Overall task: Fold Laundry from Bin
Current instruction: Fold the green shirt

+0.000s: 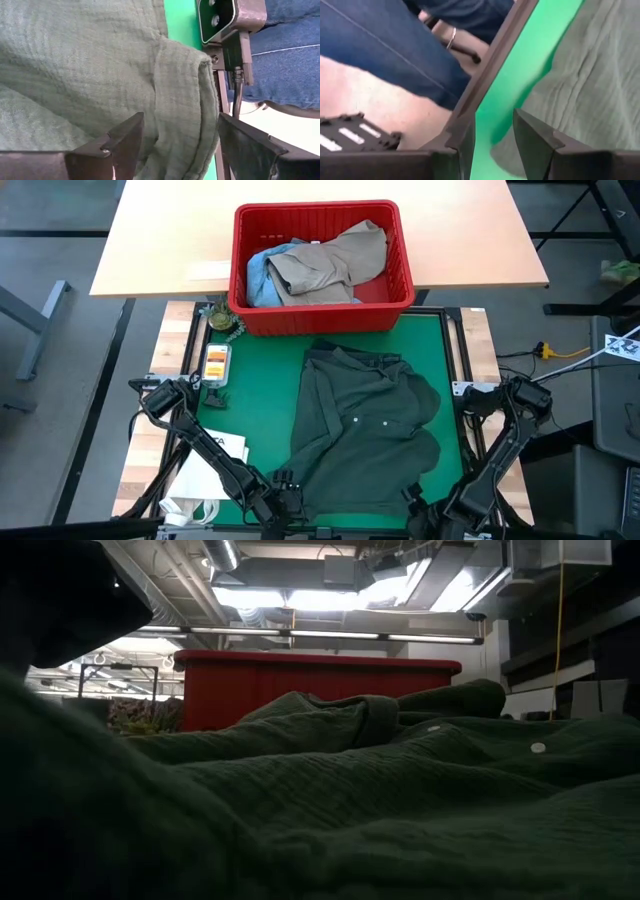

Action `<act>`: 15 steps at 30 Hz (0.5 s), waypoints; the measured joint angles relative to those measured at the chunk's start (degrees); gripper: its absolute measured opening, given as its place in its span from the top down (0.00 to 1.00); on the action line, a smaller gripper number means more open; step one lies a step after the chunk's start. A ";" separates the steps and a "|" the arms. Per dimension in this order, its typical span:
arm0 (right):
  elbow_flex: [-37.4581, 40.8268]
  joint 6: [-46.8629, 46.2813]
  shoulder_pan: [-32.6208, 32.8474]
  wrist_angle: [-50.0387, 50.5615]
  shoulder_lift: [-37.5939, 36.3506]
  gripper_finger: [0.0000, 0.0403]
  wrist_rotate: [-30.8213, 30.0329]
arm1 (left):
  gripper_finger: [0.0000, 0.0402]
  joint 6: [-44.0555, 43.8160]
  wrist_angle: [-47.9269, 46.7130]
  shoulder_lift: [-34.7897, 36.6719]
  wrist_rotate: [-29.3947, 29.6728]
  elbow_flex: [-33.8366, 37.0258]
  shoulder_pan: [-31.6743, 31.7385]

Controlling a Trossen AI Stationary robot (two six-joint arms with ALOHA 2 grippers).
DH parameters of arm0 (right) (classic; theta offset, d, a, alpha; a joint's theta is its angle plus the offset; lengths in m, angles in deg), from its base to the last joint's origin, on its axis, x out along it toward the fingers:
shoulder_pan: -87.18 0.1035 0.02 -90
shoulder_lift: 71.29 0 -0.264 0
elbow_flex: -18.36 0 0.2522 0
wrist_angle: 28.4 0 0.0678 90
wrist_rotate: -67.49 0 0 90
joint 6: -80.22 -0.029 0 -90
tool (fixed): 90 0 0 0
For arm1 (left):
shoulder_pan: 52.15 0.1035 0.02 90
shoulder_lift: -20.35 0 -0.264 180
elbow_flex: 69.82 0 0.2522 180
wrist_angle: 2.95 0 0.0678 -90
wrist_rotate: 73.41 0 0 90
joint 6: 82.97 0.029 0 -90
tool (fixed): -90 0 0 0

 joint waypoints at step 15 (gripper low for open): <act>0.00 0.12 -1.97 1.08 0.00 0.67 3.86 | 0.39 0.01 0.15 0.07 0.04 -0.02 0.00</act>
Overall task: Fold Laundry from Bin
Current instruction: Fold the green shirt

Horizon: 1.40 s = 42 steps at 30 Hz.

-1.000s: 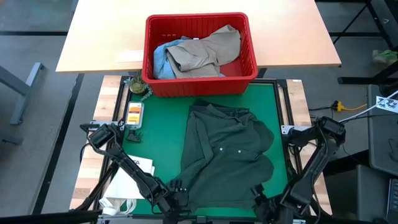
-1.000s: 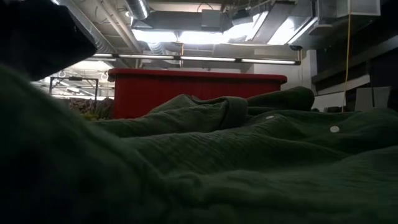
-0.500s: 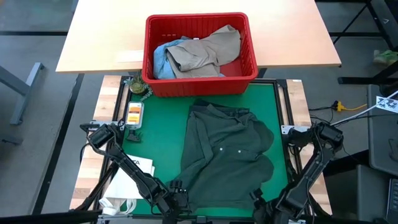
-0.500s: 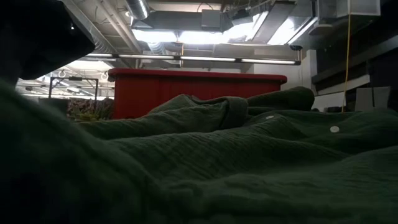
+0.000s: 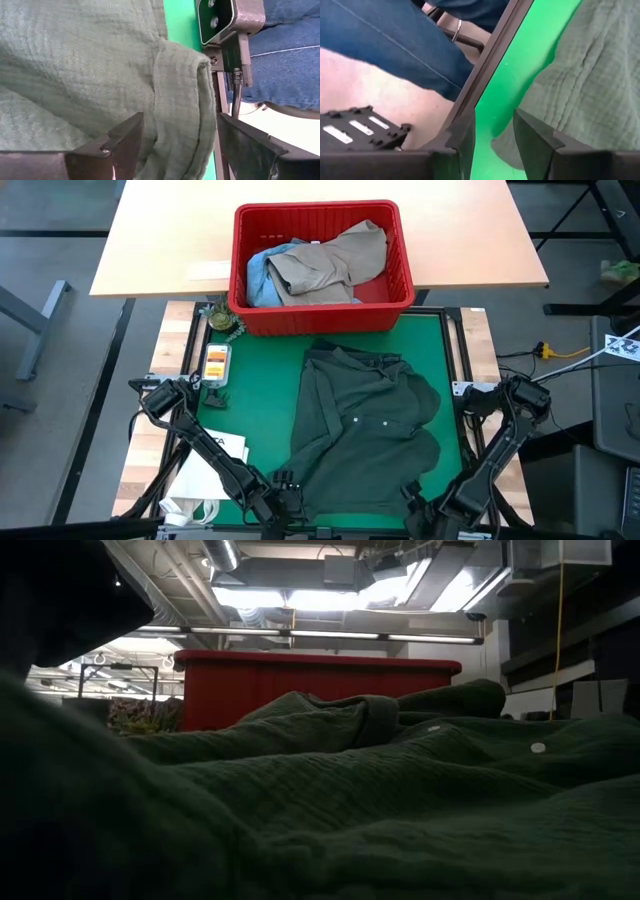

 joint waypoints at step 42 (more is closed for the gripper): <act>-0.04 -7.70 0.11 7.97 2.05 0.40 -2.62 | 0.39 0.01 0.02 0.00 0.50 -0.02 0.02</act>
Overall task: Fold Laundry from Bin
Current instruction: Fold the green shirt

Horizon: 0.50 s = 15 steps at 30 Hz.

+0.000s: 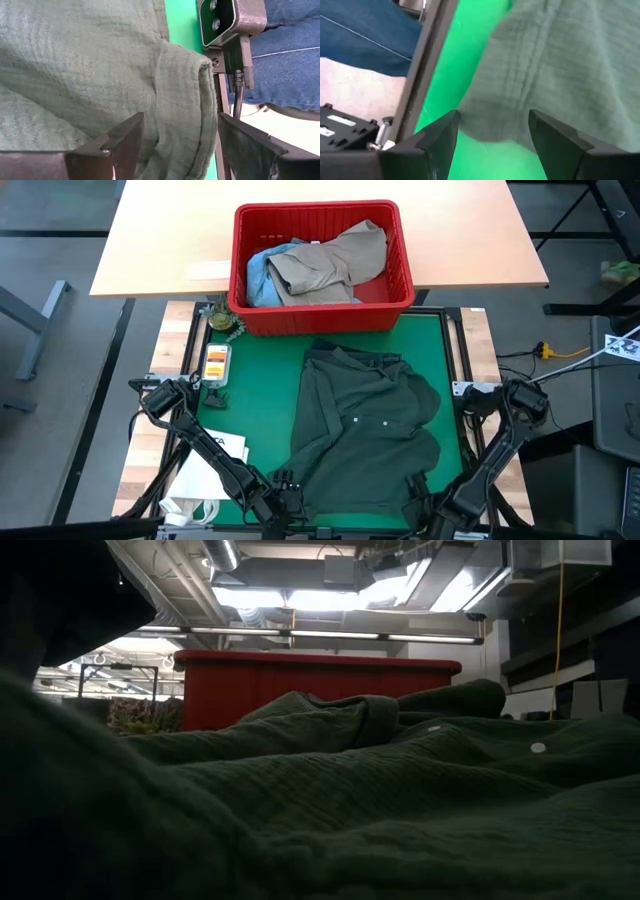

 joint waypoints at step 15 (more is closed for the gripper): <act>-0.15 -0.41 0.00 -0.65 4.95 0.56 3.63 | 0.39 1.70 0.27 0.00 -1.43 0.00 0.00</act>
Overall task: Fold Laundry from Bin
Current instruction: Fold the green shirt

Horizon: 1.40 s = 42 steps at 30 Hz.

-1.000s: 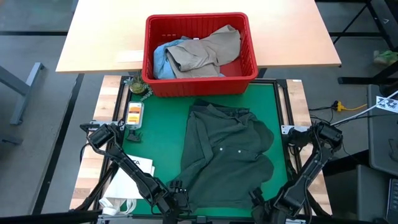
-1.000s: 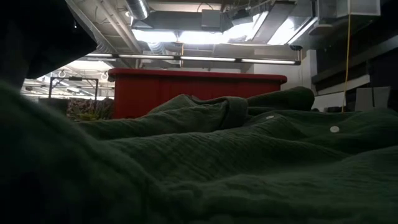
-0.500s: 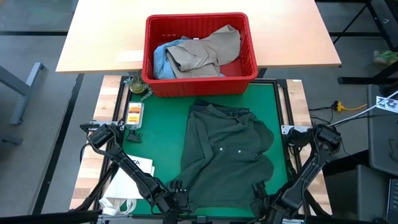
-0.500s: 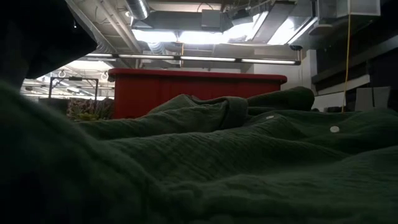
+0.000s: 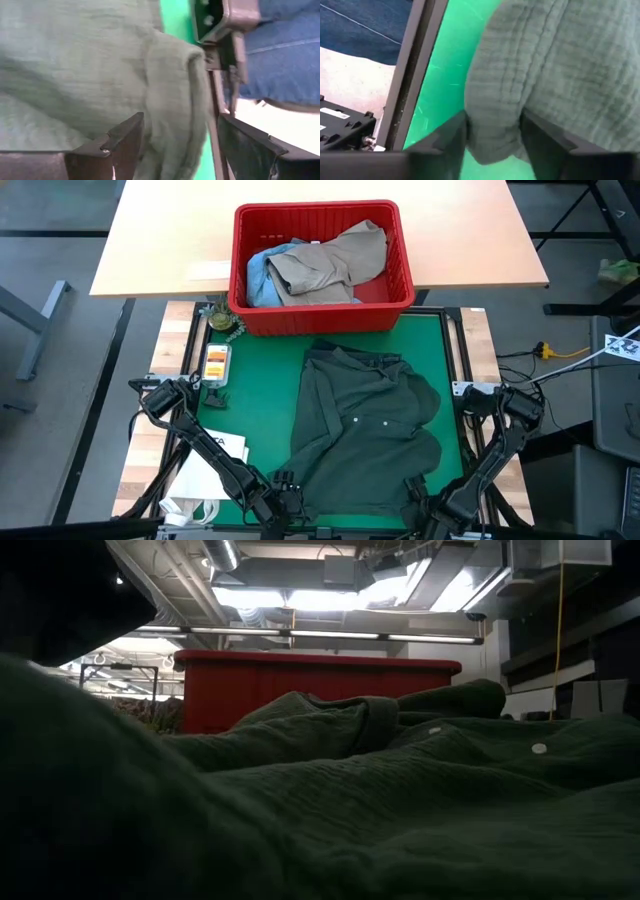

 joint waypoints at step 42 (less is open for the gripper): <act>-25.07 6.36 -0.07 36.07 -2.25 0.92 2.49 | 0.99 -2.27 -6.55 14.21 -7.33 0.00 -1.14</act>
